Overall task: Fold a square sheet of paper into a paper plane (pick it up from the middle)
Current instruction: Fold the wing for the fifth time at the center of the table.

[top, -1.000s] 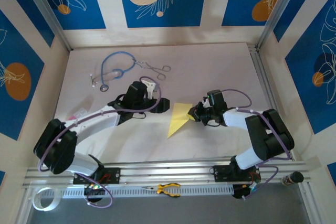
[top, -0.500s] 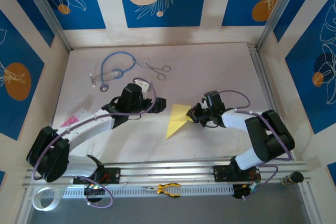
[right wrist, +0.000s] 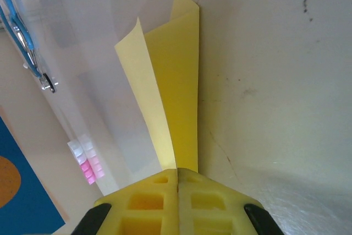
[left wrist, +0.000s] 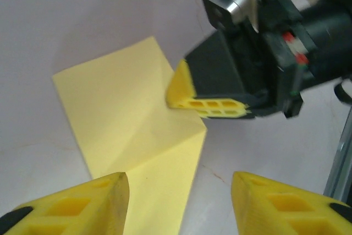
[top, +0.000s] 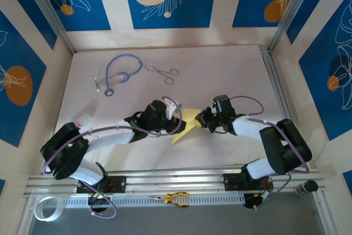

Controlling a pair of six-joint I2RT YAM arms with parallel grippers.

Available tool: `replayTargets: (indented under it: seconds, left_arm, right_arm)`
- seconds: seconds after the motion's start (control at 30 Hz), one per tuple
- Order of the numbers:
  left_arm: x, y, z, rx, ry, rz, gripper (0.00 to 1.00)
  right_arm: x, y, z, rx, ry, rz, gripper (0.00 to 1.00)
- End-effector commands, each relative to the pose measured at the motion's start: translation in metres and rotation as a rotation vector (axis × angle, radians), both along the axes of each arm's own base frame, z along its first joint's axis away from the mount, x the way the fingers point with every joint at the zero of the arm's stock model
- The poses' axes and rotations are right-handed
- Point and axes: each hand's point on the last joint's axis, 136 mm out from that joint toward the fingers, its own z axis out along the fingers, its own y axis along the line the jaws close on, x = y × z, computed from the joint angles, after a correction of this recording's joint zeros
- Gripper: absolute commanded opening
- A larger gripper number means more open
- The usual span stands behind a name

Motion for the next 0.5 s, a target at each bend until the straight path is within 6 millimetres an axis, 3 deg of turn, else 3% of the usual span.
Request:
replayTargets:
  seconds: [0.0,0.17,0.47]
  left_arm:
    - [-0.001,-0.002,-0.004,0.119,-0.115,-0.002,0.5]
    - [-0.014,-0.009,-0.027,0.289,-0.156,-0.058,0.47]
    - [-0.03,-0.014,-0.04,0.427,-0.226,-0.122,0.53]
  right_arm:
    - [-0.005,0.0,0.0,-0.004,0.027,-0.01,0.0]
    - [-0.005,0.0,0.001,-0.004,0.034,-0.017,0.0]
    - [-0.006,-0.001,0.004,-0.007,0.035,-0.024,0.0]
